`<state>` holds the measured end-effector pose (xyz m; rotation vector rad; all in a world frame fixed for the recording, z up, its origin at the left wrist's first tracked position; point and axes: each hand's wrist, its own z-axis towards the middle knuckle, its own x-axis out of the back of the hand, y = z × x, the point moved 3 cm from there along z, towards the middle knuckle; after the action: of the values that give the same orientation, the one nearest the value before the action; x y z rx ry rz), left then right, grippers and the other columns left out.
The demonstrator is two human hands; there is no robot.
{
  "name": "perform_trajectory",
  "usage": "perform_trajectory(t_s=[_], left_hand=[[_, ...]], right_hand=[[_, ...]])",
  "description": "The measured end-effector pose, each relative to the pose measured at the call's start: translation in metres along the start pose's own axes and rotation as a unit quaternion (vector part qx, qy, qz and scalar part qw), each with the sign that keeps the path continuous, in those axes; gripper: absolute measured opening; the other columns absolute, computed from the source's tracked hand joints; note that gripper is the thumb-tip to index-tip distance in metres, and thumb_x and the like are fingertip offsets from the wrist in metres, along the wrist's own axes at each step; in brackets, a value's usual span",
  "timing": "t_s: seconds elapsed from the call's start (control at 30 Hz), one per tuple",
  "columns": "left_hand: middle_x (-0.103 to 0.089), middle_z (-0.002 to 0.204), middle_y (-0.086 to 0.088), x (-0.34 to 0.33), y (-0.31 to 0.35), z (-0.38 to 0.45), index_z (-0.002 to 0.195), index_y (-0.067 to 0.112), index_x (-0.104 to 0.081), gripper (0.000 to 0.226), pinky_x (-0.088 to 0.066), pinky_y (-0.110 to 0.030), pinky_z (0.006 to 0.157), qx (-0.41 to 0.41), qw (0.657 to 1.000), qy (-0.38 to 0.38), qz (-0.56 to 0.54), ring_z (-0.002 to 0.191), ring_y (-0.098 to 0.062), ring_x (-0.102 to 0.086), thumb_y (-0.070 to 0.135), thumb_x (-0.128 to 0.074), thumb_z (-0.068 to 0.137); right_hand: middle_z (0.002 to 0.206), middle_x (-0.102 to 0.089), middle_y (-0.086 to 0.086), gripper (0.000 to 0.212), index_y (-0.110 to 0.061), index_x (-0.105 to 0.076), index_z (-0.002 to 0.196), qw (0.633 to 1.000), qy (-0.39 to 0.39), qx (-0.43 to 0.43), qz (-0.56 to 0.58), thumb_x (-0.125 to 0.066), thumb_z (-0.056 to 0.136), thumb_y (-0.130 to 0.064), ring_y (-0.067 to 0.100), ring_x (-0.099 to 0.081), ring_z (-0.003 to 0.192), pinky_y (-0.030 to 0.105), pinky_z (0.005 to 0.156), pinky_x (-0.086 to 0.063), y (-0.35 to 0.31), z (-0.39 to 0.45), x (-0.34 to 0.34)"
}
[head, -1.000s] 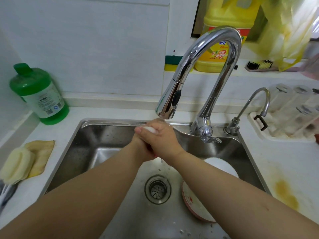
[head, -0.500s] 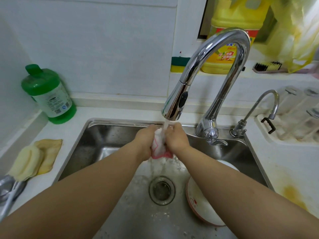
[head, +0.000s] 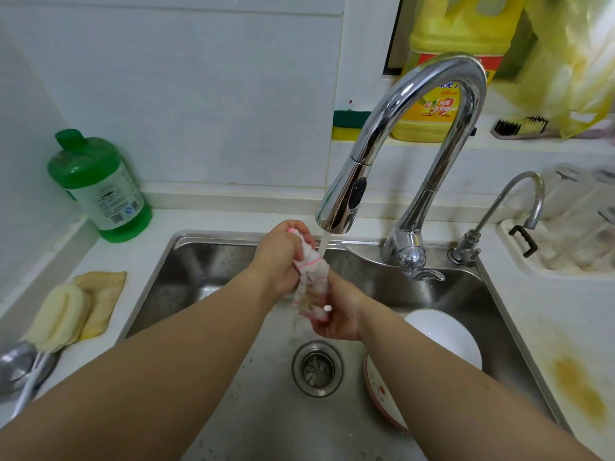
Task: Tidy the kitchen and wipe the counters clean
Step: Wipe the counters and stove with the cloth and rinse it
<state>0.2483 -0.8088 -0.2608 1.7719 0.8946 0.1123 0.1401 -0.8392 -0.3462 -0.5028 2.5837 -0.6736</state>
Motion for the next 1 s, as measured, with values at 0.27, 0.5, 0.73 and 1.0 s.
perform_trajectory(t_s=[0.27,0.5,0.73,1.0], left_hand=[[-0.048,0.071,-0.004,0.029,0.009,0.019,0.08,0.011,-0.051,0.026,-0.042,-0.026,0.063,-0.006,0.996,0.092,0.002,0.067,-0.017,-0.044,-0.013,-0.043,0.08],[-0.059,0.115,-0.025,0.045,-0.027,0.023,0.105,-0.012,-0.055,0.041,-0.058,-0.041,0.07,0.145,0.987,0.044,0.056,0.092,-0.035,-0.062,-0.014,-0.041,0.067],[-0.067,0.099,-0.011,0.009,-0.034,0.004,0.11,0.017,-0.064,0.053,-0.048,-0.048,0.088,0.223,0.969,-0.102,0.015,0.086,-0.028,-0.064,0.06,-0.038,0.092],[-0.039,0.138,-0.036,-0.02,-0.025,-0.015,0.132,-0.015,-0.04,0.068,-0.034,-0.043,0.109,0.078,0.977,-0.034,-0.194,0.13,-0.034,-0.046,0.043,-0.027,0.099]], right_hand=[[0.08,-0.065,0.008,0.036,-0.014,-0.067,0.103,0.991,-0.06,0.123,0.0,-0.059,0.086,-0.044,0.022,-0.06,0.067,0.035,0.068,-0.047,-0.024,-0.015,0.004],[0.099,-0.059,0.02,0.014,-0.006,-0.057,0.1,0.97,-0.045,0.23,0.059,-0.046,0.091,-0.005,0.03,-0.056,0.089,0.048,0.084,-0.046,-0.064,-0.034,-0.007],[0.09,-0.062,0.024,0.018,-0.006,-0.06,0.098,0.934,0.009,0.345,-0.092,-0.067,0.085,-0.015,0.03,-0.061,0.075,0.036,0.074,-0.05,-0.057,-0.053,-0.035],[0.069,-0.057,0.003,0.03,-0.018,-0.057,0.066,0.754,0.16,0.539,-0.339,-0.055,0.094,-0.03,0.022,-0.056,0.076,0.031,0.073,-0.046,-0.054,-0.068,-0.063]])
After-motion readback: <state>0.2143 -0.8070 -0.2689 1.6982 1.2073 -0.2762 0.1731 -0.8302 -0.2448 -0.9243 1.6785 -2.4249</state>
